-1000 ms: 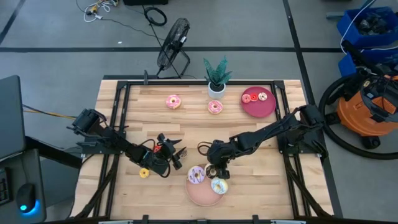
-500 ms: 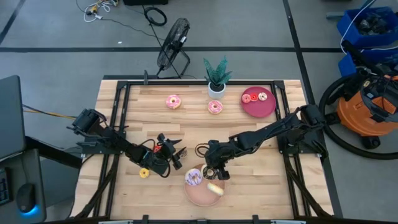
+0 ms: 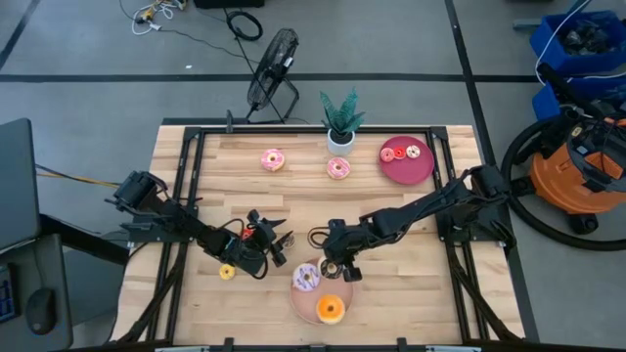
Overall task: Pick & Place donuts
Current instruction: Adjust the large black donut on the pink plate, then adjust the large white donut on the pink plate, then put the small red donut on the red plate
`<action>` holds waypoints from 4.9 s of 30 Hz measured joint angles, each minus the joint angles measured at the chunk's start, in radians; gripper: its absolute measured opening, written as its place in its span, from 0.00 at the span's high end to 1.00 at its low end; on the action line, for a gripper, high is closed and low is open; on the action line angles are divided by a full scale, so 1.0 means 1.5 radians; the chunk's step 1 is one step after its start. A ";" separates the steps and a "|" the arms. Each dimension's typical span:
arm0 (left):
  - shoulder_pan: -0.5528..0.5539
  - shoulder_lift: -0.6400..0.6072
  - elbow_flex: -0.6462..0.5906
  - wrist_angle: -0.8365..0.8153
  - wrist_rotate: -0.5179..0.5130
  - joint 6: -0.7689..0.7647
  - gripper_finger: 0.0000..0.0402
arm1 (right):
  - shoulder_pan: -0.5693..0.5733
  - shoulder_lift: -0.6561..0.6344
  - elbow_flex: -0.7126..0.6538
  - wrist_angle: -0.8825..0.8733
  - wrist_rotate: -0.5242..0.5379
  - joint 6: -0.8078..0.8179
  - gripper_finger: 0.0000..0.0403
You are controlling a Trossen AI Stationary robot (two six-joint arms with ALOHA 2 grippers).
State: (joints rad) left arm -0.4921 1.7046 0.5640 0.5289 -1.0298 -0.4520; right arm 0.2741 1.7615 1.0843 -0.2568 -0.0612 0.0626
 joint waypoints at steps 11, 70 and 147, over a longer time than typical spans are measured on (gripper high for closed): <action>0.000 0.000 0.000 0.000 0.000 0.000 0.51 | 0.002 0.000 0.000 0.007 0.042 -0.054 0.68; -0.046 0.000 0.000 0.029 0.013 -0.052 0.51 | 0.280 0.110 0.000 0.201 0.305 -0.081 0.96; -0.053 0.000 0.035 0.034 0.029 0.016 0.51 | 0.174 -0.219 -0.147 -0.289 0.561 0.300 0.59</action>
State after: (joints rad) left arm -0.5718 1.7046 0.6160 0.5796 -0.9859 -0.4287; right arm 0.5347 1.4330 0.8641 -0.6900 0.7803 0.5120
